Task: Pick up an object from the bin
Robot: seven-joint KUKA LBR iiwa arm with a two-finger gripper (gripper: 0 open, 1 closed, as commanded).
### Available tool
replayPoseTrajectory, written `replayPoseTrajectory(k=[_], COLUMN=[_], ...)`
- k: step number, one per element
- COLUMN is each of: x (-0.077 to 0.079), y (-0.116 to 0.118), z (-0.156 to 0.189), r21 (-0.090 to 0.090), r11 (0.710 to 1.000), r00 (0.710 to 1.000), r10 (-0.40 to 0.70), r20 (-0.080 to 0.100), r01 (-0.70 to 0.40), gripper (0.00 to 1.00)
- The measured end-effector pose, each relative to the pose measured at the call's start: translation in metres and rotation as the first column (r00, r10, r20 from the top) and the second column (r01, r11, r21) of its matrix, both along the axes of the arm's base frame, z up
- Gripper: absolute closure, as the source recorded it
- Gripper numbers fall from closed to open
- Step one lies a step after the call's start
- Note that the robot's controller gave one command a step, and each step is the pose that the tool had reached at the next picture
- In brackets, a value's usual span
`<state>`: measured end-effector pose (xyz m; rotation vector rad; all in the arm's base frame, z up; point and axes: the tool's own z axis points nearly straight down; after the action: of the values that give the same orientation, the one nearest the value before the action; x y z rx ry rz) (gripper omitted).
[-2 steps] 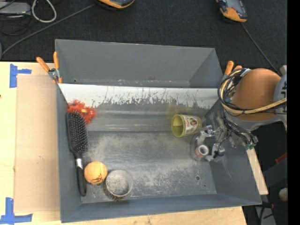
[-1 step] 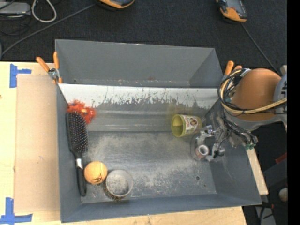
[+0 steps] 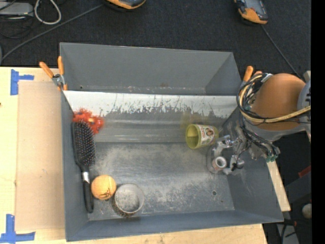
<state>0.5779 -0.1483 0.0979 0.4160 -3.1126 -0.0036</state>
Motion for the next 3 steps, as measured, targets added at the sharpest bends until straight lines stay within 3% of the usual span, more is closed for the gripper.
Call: replayPoseTrajectory(k=[1,3], x=[0.000,-0.001], y=[0.000,0.002], z=[0.002,0.058], r21=[0.001,0.003], r11=[1.000,1.000], r00=[1.000,1.000], r10=[-0.001,-0.003], r20=[0.001,-0.003], r01=[0.001,0.003], gripper=[1.00,1.00])
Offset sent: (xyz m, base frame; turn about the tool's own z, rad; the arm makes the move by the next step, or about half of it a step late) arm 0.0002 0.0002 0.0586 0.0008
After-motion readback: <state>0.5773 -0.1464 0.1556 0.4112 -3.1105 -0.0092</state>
